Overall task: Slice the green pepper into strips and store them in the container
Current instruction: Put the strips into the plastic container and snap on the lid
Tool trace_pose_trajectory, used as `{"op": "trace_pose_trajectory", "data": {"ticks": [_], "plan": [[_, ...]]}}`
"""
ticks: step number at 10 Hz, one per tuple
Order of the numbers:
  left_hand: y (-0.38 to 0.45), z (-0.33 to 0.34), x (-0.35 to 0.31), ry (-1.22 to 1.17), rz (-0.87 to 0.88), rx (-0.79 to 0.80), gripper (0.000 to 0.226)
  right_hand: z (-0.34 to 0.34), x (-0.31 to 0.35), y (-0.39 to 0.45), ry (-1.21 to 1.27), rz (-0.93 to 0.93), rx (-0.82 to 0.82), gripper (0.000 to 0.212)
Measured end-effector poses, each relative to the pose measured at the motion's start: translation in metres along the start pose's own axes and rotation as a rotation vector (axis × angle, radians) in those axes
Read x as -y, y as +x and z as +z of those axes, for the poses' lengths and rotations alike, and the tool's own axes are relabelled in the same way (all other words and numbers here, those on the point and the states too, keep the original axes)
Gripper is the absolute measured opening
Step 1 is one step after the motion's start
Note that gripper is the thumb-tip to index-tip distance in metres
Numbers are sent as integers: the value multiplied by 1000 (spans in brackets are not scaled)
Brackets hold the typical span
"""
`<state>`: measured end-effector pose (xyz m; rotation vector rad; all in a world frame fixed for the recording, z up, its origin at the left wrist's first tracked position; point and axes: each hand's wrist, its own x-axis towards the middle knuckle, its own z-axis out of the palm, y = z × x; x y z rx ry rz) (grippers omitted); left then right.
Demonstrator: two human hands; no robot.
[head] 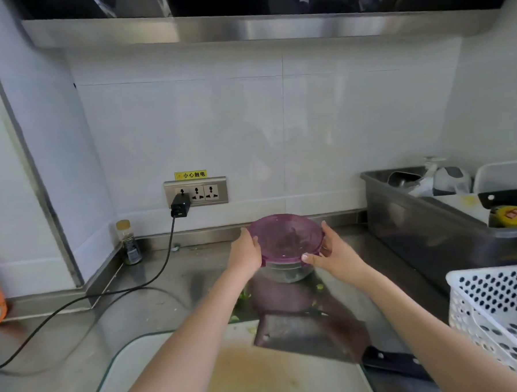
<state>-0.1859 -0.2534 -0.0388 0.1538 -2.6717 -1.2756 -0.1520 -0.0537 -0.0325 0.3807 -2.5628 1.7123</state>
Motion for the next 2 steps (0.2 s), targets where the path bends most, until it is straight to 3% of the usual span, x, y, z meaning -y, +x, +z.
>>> {"op": "trace_pose_trajectory", "data": {"ticks": [2], "plan": [[14,2,-3,111,-60,-23,45,10,-5,15,48,19,1,77]]}}
